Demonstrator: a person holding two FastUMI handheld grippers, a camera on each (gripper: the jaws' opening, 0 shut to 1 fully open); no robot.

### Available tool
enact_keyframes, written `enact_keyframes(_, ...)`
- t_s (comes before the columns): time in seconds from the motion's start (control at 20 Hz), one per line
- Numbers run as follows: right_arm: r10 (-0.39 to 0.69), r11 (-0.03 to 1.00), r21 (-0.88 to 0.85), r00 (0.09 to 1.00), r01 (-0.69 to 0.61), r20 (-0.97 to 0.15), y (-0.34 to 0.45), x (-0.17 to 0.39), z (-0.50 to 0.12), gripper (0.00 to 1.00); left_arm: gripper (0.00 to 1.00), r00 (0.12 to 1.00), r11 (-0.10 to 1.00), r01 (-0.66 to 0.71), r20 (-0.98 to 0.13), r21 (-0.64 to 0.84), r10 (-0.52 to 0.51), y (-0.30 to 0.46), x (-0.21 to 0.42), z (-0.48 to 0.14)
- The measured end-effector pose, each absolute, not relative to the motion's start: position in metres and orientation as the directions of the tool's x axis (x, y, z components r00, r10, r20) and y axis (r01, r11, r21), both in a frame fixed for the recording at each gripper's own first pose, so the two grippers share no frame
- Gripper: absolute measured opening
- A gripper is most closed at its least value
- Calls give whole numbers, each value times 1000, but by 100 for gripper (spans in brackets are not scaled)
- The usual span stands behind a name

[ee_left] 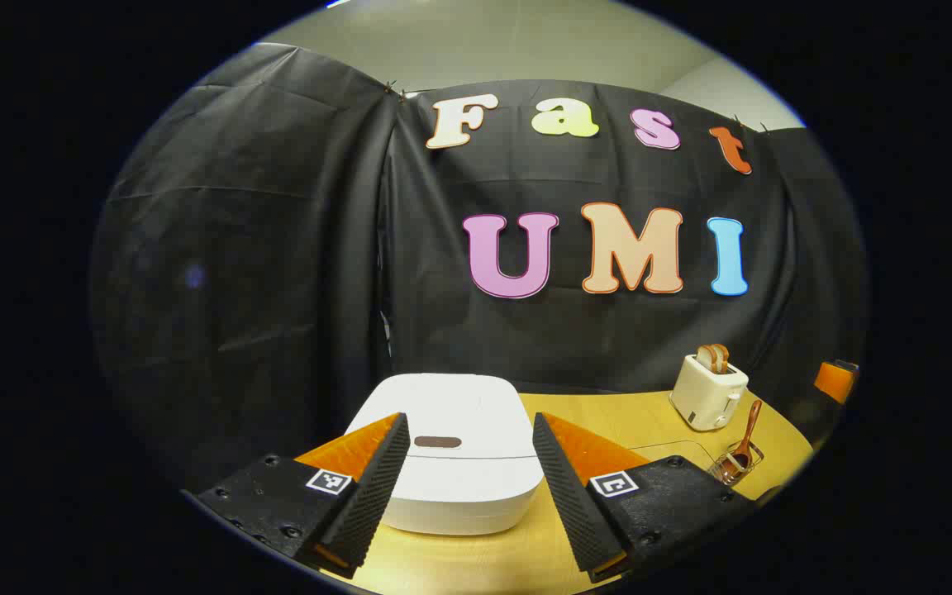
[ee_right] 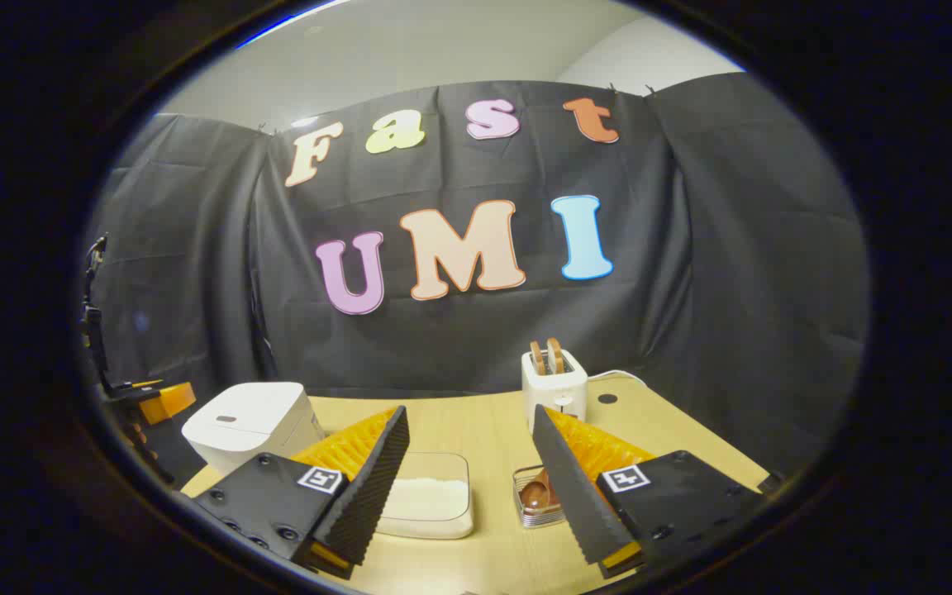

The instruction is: Close the left gripper, press the button to open the rice cooker; take a wooden spoon from the chopstick holder with the right hand, scoop a spoonful of rice and pour it into the rice cooker, then put the wooden spoon back into the chopstick holder.

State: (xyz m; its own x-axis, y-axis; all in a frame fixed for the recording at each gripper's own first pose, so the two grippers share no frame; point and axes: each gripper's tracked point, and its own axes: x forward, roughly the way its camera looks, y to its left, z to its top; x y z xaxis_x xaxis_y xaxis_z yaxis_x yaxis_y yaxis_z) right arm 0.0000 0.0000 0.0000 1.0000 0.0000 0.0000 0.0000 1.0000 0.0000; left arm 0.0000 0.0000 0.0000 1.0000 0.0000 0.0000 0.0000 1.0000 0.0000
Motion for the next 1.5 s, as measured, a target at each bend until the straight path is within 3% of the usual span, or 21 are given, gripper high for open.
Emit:
enact_keyframes(0.2, -2, 1000, -6, 1000, 2, -3, -1, 0, -2, 94, 89, 1000, 1000, 8, -3, -2, -8, -4, 0, -1)
enact_keyframes(1.5, -16, 1000, 6, 1000, 16, -3, -8, 4, -9, 95, 87, 1000, 1000, 17, -21, -1, -17, -3, 4, -7)
